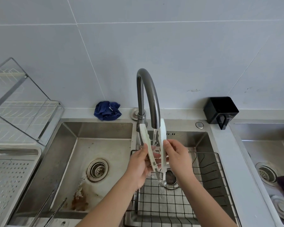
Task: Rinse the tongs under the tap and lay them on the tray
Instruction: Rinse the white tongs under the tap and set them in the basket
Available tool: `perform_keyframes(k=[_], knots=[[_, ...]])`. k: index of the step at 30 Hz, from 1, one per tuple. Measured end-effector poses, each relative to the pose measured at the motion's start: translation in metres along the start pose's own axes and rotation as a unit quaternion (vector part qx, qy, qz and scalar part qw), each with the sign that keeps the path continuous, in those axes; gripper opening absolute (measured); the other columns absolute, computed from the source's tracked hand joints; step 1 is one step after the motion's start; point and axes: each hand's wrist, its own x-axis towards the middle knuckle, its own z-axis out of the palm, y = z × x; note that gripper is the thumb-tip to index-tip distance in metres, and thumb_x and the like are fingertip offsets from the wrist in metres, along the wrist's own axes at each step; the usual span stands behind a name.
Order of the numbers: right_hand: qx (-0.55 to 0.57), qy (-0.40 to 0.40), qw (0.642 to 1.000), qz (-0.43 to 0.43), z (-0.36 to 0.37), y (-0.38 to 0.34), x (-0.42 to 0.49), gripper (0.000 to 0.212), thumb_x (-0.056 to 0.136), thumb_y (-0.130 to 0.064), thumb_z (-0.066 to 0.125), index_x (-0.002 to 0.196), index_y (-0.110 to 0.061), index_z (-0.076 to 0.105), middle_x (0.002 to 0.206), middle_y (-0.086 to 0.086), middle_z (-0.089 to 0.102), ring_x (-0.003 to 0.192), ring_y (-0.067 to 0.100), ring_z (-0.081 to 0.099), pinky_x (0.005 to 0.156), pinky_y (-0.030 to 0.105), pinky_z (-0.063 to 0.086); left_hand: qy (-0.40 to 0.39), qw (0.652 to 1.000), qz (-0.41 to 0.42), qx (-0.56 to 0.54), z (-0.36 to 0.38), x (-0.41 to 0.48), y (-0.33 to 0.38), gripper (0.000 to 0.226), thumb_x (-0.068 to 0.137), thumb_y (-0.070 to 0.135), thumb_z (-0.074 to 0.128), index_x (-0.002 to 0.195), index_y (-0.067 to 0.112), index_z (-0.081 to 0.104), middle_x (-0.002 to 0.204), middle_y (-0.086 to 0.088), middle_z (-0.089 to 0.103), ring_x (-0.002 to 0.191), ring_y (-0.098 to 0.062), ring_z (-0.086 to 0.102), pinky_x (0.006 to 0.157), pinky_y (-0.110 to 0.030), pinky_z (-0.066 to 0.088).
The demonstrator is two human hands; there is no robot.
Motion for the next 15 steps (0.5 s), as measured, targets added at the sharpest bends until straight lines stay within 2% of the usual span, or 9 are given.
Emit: perform_keyframes(k=[2, 4, 8, 11, 15], knots=[[-0.009, -0.026, 1.0, 0.006, 0.008, 0.002, -0.001, 0.03, 0.105, -0.031, 0.05, 0.088, -0.017, 0.07, 0.082, 0.006, 0.073, 0.078, 0.028, 0.069, 0.072, 0.051, 0.058, 0.018, 1.0, 0.02, -0.015, -0.011, -0.006, 0.001, 0.045, 0.102, 0.037, 0.049, 0.121, -0.001, 0.063, 0.101, -0.024, 0.075, 0.087, -0.035, 0.075, 0.072, -0.045, 0.062], [-0.011, -0.046, 0.999, 0.005, 0.016, 0.003, 0.002, 0.035, 0.106, -0.03, 0.047, 0.086, -0.012, 0.069, 0.084, 0.014, 0.073, 0.082, 0.037, 0.067, 0.075, 0.055, 0.057, 0.03, 0.998, 0.048, -0.021, -0.02, -0.011, 0.005, 0.04, 0.103, 0.032, 0.048, 0.122, 0.0, 0.061, 0.106, -0.025, 0.075, 0.094, -0.038, 0.074, 0.077, -0.048, 0.061], [0.002, -0.088, 0.996, 0.013, 0.028, -0.006, 0.014, 0.039, 0.106, -0.028, 0.045, 0.083, -0.011, 0.071, 0.083, 0.008, 0.077, 0.081, 0.034, 0.071, 0.076, 0.048, 0.059, 0.07, 0.991, 0.104, -0.035, -0.033, -0.017, 0.014, 0.034, 0.101, 0.029, 0.051, 0.122, 0.003, 0.061, 0.106, -0.022, 0.076, 0.101, -0.036, 0.074, 0.085, -0.049, 0.059], [0.027, -0.123, 0.992, 0.03, 0.04, -0.016, 0.028, 0.04, 0.107, -0.032, 0.045, 0.091, -0.006, 0.071, 0.087, 0.013, 0.078, 0.083, 0.034, 0.073, 0.086, 0.054, 0.059, 0.089, 0.986, 0.13, -0.053, -0.037, -0.019, 0.023, 0.032, 0.098, 0.028, 0.055, 0.118, 0.004, 0.061, 0.104, -0.021, 0.076, 0.105, -0.036, 0.072, 0.085, -0.048, 0.058], [0.05, -0.158, 0.986, 0.028, 0.048, -0.028, 0.039, 0.041, 0.107, -0.036, 0.045, 0.09, -0.009, 0.07, 0.092, 0.018, 0.077, 0.081, 0.033, 0.072, 0.089, 0.058, 0.059, 0.075, 0.981, 0.154, -0.089, -0.036, -0.021, 0.036, 0.039, 0.084, 0.029, 0.068, 0.112, 0.003, 0.063, 0.097, -0.02, 0.074, 0.097, -0.035, 0.072, 0.083, -0.054, 0.061]])
